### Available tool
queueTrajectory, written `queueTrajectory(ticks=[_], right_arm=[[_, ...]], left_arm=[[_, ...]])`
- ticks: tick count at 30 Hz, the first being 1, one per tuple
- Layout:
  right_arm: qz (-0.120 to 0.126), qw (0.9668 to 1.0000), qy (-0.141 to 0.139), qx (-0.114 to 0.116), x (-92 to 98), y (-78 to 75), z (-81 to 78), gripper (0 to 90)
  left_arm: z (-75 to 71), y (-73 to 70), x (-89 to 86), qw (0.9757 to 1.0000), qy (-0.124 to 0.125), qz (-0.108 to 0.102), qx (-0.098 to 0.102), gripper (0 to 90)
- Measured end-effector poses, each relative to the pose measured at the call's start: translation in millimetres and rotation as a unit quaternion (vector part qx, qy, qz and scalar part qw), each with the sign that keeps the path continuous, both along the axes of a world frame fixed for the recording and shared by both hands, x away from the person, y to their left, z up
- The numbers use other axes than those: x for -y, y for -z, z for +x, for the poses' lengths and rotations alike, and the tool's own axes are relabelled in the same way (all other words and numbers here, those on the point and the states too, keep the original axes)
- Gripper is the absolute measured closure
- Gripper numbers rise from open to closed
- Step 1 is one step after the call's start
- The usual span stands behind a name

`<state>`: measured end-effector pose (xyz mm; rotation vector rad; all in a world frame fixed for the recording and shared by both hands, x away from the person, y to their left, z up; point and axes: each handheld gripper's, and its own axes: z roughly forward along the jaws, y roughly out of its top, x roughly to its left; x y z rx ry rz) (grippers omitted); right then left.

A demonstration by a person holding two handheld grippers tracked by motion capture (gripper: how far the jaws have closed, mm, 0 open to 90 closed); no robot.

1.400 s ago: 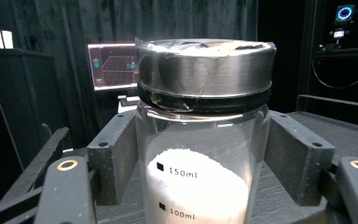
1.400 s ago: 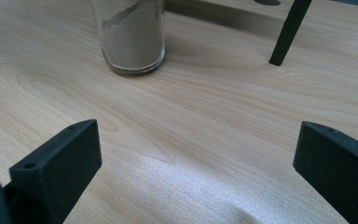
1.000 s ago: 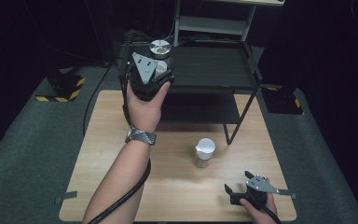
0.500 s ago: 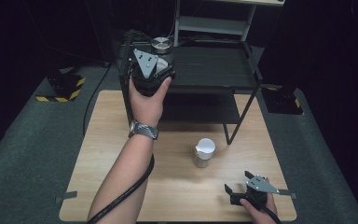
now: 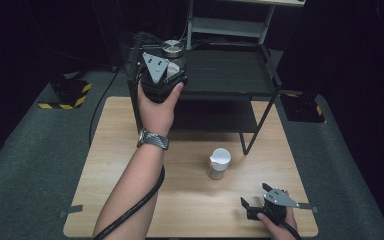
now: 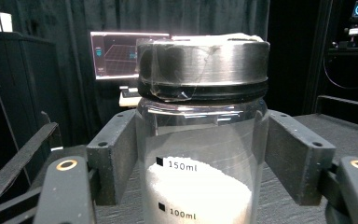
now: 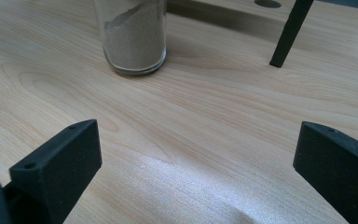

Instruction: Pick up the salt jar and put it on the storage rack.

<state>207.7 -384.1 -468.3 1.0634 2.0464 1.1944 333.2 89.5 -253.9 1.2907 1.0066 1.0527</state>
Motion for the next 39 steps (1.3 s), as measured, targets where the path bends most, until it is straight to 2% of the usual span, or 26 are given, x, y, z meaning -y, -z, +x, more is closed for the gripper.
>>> queueTrajectory(ticks=[8, 13, 19, 24, 29, 32, 33, 39], right_arm=[[0.000, 1.0000, 0.000, 0.000, 0.0, 0.0, 0.0, 0.6], [0.000, 1.0000, -0.001, 0.001, 0.0, 0.1, -0.2, 0.6], [-0.002, 1.0000, -0.002, 0.003, 0.0, 0.3, -0.2, 0.6], [-0.002, 1.0000, -0.001, 0.002, -0.6, 0.1, -0.4, 0.6], [-0.003, 1.0000, -0.001, 0.002, -0.9, 0.0, -0.5, 0.6], [-0.003, 1.0000, -0.001, 0.002, -1.0, 0.1, -0.5, 0.6], [-0.004, 1.0000, -0.002, 0.002, -0.9, -0.1, -0.4, 0.6], [-0.004, 1.0000, -0.002, 0.001, -0.8, -0.2, 0.0, 0.6]], left_arm=[[-1.1, 1.3, 1.4, 1.0000, -0.005, 0.002, 0.001, 28.0], [-2.2, 1.6, 0.0, 1.0000, -0.006, -0.002, -0.001, 23.8], [-6.3, 3.8, -1.6, 0.9999, -0.010, -0.008, -0.002, 7.9], [-9.5, 8.6, -3.0, 0.9999, -0.010, 0.003, 0.008, 1.0], [-13.9, 14.3, -11.0, 0.9998, 0.005, -0.003, 0.019, 0.4], [-17.1, 16.5, -12.2, 0.9997, 0.007, -0.007, 0.024, 0.4], [-19.6, 18.4, -15.0, 0.9995, 0.015, -0.009, 0.027, 0.4], [-29.9, 25.0, -19.7, 0.9992, 0.028, -0.006, 0.030, 0.4]])
